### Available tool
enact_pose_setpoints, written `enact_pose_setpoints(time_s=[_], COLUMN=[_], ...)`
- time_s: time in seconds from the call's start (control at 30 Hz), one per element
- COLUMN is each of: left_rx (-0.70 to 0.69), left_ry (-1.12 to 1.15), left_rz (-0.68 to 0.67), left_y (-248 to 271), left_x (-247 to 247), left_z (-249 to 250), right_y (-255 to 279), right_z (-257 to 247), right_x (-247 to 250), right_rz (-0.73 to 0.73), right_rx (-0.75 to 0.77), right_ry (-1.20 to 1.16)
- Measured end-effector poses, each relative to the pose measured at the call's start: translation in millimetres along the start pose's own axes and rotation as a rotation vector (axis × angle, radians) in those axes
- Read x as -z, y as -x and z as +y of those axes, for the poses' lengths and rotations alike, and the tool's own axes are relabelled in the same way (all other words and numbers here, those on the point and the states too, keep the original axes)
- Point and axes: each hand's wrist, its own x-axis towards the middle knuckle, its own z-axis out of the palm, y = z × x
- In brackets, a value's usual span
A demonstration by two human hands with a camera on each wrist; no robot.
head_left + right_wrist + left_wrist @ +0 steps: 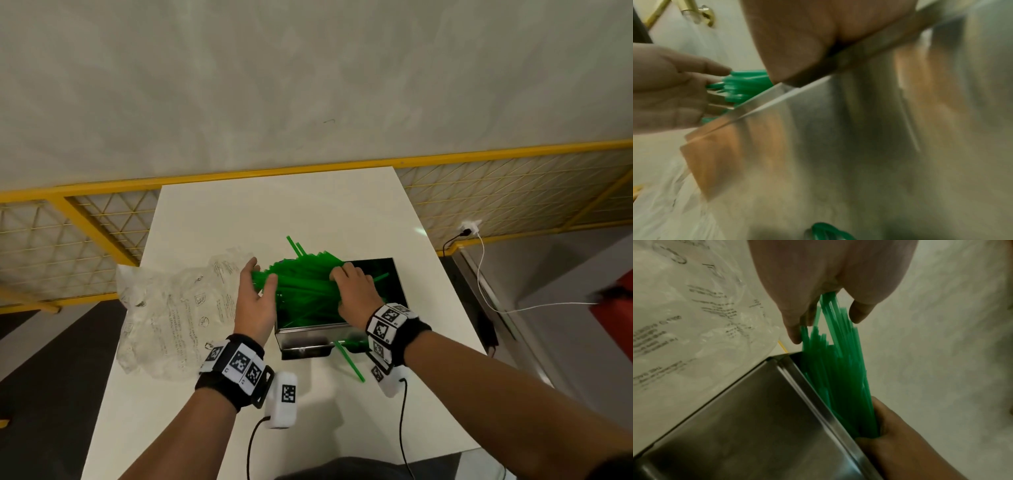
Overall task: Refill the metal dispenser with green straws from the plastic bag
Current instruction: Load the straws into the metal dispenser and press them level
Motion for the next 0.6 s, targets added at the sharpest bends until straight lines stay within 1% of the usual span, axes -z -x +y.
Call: enact_pose_setpoints(time_s=[0.07, 0.1, 0.17, 0.2, 0.23, 0.3, 0.33, 0.37, 0.4, 0.43, 0.47, 0.5, 0.53, 0.57, 0.6], left_rx=[-0.063, -0.089, -0.103, -0.095, -0.099, -0.145, -0.165, -0.187, -0.202, -0.205, -0.2, -0.19, -0.17, -0.142, -0.112], left_ry=[-0.072, -0.07, -0.027, -0.009, -0.023, -0.168, -0.237, -0.263, -0.246, -0.194, -0.129, -0.07, -0.027, -0.014, -0.056], left_rz=[-0.011, 0.001, 0.036, 0.03, -0.006, -0.147, -0.193, -0.188, -0.136, -0.057, 0.02, 0.054, 0.036, -0.028, -0.123], left_y=[1.9, 2.7, 3.7, 3.3, 2.7, 5.2, 7.0, 7.8, 8.0, 7.6, 6.0, 3.8, 3.0, 2.8, 3.8], left_x=[-2.7, -4.0, -5.0, -5.0, -4.6, -6.1, -7.0, -8.0, -8.2, -7.7, -6.3, -5.0, -4.3, -4.8, -5.8], left_z=[-1.4, -1.8, -1.7, -1.5, -2.7, -3.3, -4.7, -6.4, -7.4, -7.5, -7.6, -7.1, -5.9, -5.2, -3.4], right_y=[-0.1, 0.1, 3.0, 5.3, 8.4, 15.5, 19.4, 22.2, 24.5, 26.2, 27.6, 28.5, 30.0, 31.0, 32.1], right_z=[6.0, 9.8, 17.8, 22.3, 26.7, 34.4, 37.0, 38.7, 39.7, 40.3, 40.1, 39.5, 38.2, 36.0, 33.2], right_x=[-0.6, 0.2, 2.9, 4.5, 6.1, 9.2, 10.3, 11.1, 11.8, 12.0, 12.0, 12.2, 12.0, 11.3, 10.3], right_rz=[-0.009, -0.026, -0.073, -0.09, -0.107, -0.145, -0.176, -0.213, -0.245, -0.263, -0.26, -0.234, -0.195, -0.154, -0.128], right_rx=[-0.027, -0.027, -0.019, -0.019, -0.018, -0.004, 0.011, 0.029, 0.047, 0.061, 0.069, 0.073, 0.074, 0.08, 0.093], right_ry=[-0.156, -0.199, -0.197, -0.183, -0.172, -0.132, -0.094, -0.041, 0.016, 0.055, 0.062, 0.036, -0.014, -0.07, -0.107])
